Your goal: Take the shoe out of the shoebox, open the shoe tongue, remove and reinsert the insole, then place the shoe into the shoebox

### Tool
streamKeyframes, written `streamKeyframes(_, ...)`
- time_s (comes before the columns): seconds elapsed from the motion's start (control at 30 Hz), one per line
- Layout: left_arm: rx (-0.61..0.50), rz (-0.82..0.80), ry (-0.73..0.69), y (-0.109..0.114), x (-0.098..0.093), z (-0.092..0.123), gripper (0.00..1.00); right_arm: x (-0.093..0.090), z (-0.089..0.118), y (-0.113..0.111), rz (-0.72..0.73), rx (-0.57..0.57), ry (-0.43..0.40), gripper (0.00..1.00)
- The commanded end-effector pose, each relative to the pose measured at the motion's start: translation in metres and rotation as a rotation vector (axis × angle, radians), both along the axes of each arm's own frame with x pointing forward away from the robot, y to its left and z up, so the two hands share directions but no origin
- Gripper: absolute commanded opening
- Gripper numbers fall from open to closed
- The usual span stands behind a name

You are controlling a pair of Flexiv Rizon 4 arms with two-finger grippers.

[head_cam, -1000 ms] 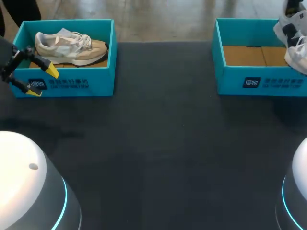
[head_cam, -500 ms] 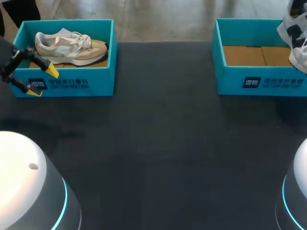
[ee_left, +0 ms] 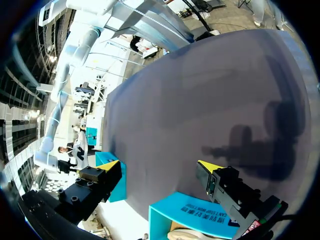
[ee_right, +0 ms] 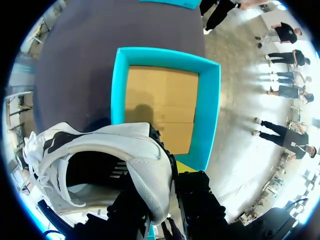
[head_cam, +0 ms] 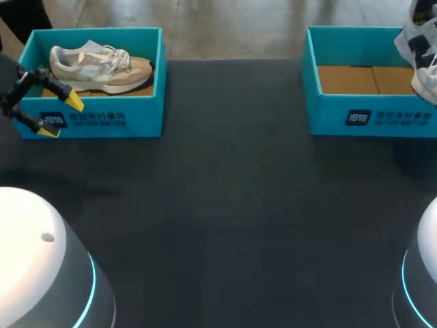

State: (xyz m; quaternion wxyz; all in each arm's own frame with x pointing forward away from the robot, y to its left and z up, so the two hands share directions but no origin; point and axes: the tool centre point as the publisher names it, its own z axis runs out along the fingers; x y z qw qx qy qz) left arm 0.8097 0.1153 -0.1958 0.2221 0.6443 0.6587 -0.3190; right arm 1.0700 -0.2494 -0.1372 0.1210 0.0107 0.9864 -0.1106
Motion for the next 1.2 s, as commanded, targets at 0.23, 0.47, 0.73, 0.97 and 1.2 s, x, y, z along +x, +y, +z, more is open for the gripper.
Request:
streamKeyframes(0.23,0.001,-0.001,-0.001,0.0,0.0,0.0,1.0,0.009,-0.001,-0.004,-0.213,0.02,-0.002,0.0)
streamKeyframes(0.47,0.001,-0.001,-0.001,0.0,0.0,0.0,1.0,0.011,0.004,-0.016,-0.504,0.039,-0.029,0.0)
streamKeyframes(0.73,0.001,-0.001,-0.001,0.0,0.0,0.0,1.0,0.011,0.008,-0.055,-0.975,0.202,-0.021,0.0)
streamKeyframes(0.97,0.001,-0.001,-0.001,0.0,0.0,0.0,1.0,0.002,0.007,-0.074,-1.28,0.265,-0.051,0.0)
streamKeyframes(1.2,0.001,-0.001,-0.001,0.0,0.0,0.0,1.0,-0.005,0.006,-0.078,-1.429,0.301,-0.102,0.0)
